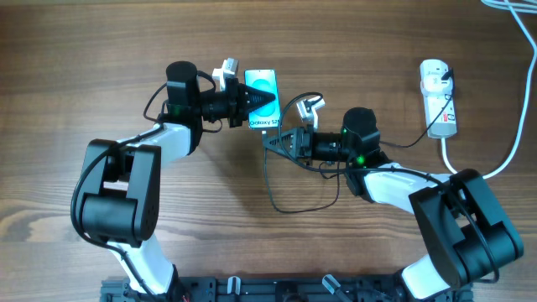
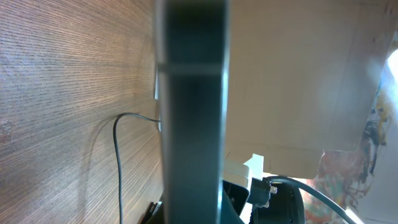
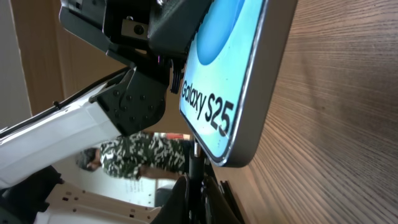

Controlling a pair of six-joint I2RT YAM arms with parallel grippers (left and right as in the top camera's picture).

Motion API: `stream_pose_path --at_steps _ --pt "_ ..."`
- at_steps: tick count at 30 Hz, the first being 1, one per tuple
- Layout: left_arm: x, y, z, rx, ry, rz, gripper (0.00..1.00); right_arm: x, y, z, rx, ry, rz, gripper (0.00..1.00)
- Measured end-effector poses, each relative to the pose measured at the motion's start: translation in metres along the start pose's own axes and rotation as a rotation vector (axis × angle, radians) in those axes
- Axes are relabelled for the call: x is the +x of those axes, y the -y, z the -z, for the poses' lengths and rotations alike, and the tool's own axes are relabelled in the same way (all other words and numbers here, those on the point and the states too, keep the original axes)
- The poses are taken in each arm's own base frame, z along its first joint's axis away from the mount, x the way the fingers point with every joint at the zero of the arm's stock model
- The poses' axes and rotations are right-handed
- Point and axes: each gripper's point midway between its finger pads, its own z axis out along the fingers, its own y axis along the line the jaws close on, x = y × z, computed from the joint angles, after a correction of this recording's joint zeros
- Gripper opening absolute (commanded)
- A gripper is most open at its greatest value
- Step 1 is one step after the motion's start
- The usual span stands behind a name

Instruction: Plug charger to phone and switch on socket

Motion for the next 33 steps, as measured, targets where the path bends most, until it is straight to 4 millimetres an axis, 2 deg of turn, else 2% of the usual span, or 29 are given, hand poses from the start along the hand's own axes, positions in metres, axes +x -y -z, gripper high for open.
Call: stream_pose_path --at_steps 33 --pt "-0.0003 0.0003 0.0001 0.001 0.001 -0.002 0.04 -0.006 0.0016 0.0035 0.006 0.024 -0.009 0.04"
